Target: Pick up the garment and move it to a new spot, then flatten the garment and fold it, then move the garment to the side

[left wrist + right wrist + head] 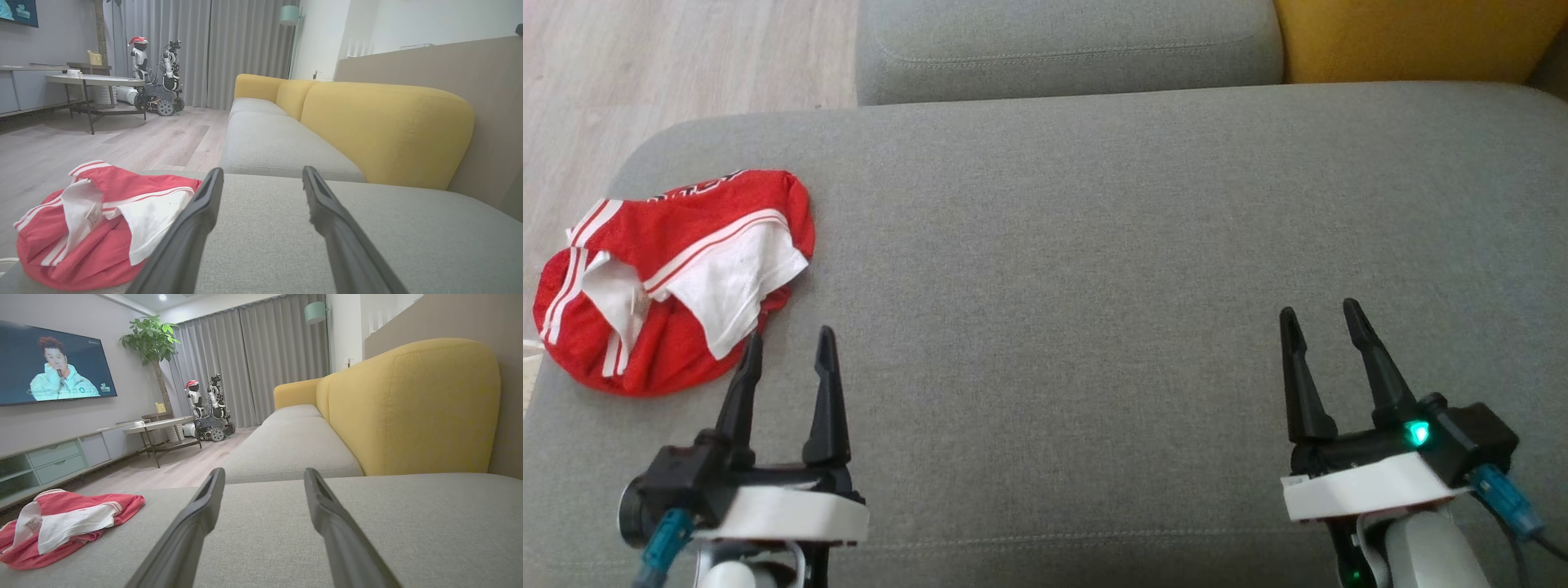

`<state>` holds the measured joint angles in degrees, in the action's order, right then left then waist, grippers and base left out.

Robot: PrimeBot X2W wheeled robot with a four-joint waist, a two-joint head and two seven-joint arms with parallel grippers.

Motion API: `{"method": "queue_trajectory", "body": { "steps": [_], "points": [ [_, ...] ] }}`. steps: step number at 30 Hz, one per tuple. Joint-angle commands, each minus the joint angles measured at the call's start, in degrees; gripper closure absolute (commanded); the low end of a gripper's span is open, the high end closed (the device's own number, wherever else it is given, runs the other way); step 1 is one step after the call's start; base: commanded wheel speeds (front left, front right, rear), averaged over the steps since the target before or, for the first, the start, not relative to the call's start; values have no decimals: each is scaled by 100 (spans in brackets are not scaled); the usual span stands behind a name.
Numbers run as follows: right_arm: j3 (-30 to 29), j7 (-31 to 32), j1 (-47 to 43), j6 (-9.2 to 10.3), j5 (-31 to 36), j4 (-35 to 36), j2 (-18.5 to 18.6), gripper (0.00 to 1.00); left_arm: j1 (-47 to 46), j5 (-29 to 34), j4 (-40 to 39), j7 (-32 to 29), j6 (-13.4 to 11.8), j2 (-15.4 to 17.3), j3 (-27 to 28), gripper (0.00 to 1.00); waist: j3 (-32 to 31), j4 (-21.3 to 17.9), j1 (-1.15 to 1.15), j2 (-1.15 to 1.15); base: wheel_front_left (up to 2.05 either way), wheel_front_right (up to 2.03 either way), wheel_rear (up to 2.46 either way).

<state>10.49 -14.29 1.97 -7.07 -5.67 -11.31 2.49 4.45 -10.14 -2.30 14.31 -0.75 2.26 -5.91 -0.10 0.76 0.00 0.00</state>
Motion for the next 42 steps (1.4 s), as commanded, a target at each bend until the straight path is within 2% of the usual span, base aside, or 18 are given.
{"method": "queue_trajectory", "body": {
  "steps": [1,26,37,42],
  "points": [
    [164,-71,260,-42,101,220,39,0,-179,82,-238,69,15,62,148,0,3,-1,0,0,0,0,0],
    [62,-71,215,-42,208,318,39,0,-187,136,-28,69,-30,62,129,0,47,52,0,0,0,0,0],
    [79,-71,153,-42,194,329,39,0,-200,157,13,69,-144,62,145,0,28,553,0,0,0,0,0],
    [69,-71,125,-42,188,313,39,0,-174,124,11,69,-182,62,178,0,-20,937,0,0,0,0,0]
  ]
}}
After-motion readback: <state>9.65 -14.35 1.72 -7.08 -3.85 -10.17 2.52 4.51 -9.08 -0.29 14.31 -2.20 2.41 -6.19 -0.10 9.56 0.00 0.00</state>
